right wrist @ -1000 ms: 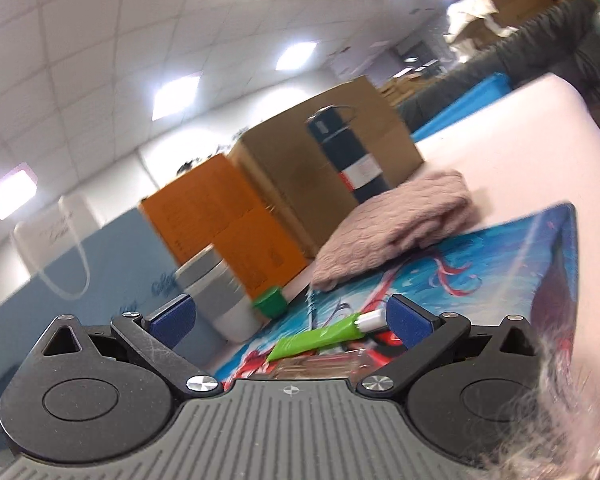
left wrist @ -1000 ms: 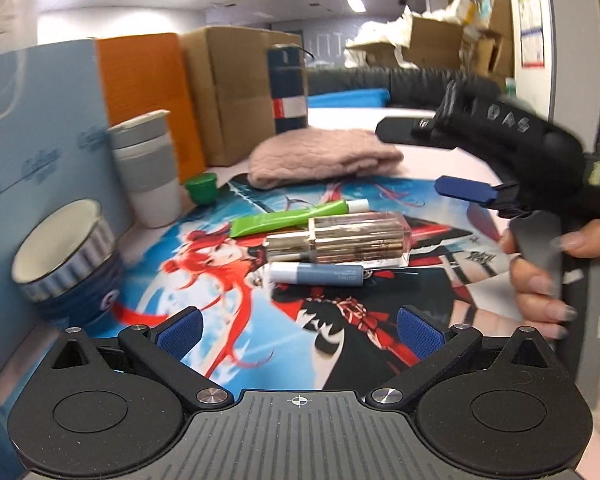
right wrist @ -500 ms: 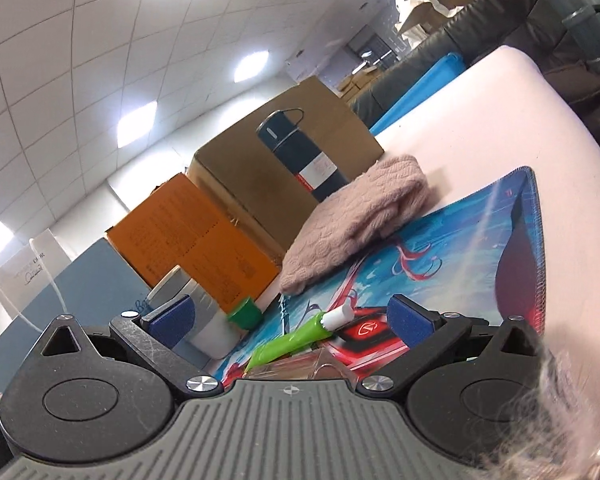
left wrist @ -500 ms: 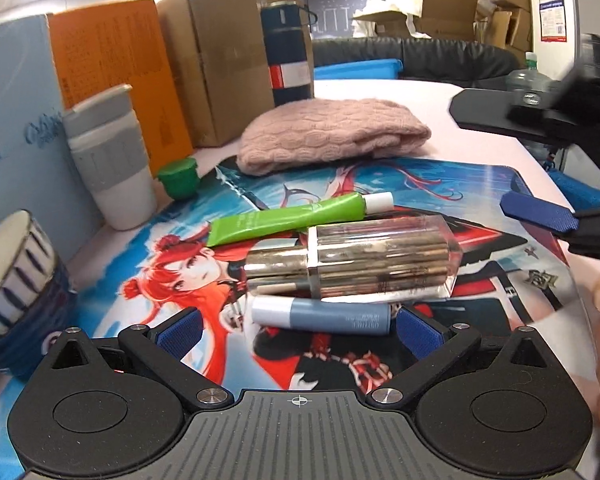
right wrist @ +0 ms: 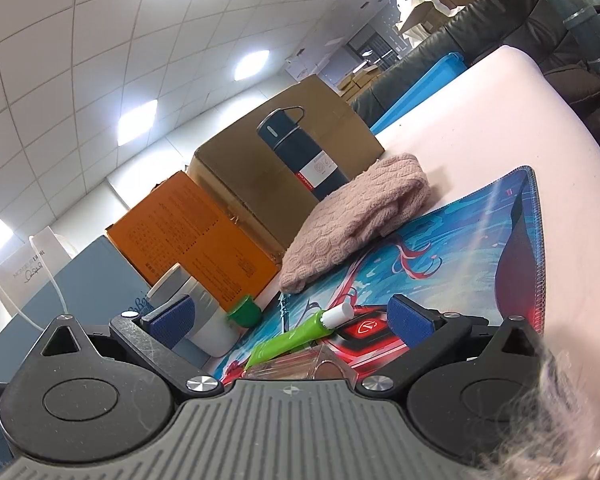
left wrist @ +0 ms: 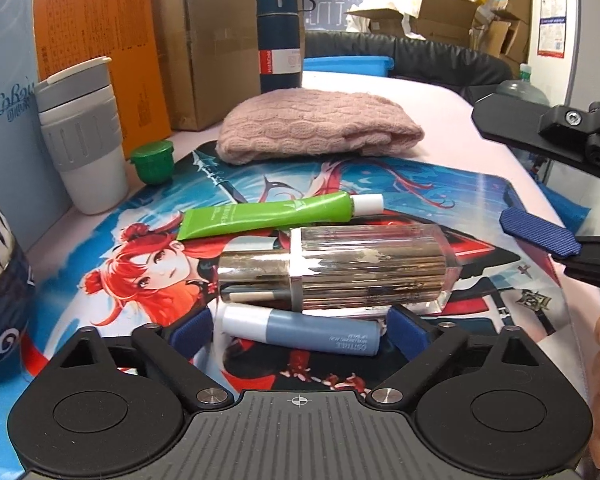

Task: Organize rigid objects
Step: 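Grasp the blue-and-white lip balm tube with the left tool, then carry the lip balm tube with the left tool into the blue box and open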

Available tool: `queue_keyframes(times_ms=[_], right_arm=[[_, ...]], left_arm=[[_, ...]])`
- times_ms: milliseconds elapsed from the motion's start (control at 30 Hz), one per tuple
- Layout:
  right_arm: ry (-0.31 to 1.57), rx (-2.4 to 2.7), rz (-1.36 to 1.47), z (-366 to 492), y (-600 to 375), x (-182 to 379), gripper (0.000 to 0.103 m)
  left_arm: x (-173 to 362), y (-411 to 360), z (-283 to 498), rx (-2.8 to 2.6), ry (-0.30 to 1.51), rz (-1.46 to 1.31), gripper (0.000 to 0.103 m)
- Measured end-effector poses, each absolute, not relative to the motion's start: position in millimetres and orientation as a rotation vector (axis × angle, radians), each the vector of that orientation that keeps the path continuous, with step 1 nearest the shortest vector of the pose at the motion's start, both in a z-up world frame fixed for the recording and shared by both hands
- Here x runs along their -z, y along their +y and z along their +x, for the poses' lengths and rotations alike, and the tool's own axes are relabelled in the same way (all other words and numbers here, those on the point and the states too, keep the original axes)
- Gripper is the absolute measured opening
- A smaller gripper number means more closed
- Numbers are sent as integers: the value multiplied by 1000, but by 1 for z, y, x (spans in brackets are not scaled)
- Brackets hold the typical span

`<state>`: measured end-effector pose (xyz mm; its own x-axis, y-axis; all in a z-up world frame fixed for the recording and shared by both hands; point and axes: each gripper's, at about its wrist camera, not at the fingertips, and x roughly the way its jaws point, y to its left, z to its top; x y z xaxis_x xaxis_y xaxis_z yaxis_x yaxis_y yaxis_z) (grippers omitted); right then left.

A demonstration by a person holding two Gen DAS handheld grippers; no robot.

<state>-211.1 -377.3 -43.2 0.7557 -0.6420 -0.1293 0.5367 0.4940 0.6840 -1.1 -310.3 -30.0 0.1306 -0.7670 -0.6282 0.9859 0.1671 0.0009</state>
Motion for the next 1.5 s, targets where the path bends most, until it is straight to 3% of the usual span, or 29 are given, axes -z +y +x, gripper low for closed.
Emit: queue_keyframes(times_ms=[133,833,1233,1500], right_arm=[[-154,728,761,-211,-375,43,103],[-147,771,611,-205,-353,33,103],[-142,494,457,-157,-276,-23,103],[-1,210,492,-82,-216,-41,103]], left_arm=[[29,-310,-4,1337,541,476,79],[-13,-211,-9,1171,500,267,79],[-83,-77,20,912,376,-3,79],[-78,1,80,596,503,-228,79]])
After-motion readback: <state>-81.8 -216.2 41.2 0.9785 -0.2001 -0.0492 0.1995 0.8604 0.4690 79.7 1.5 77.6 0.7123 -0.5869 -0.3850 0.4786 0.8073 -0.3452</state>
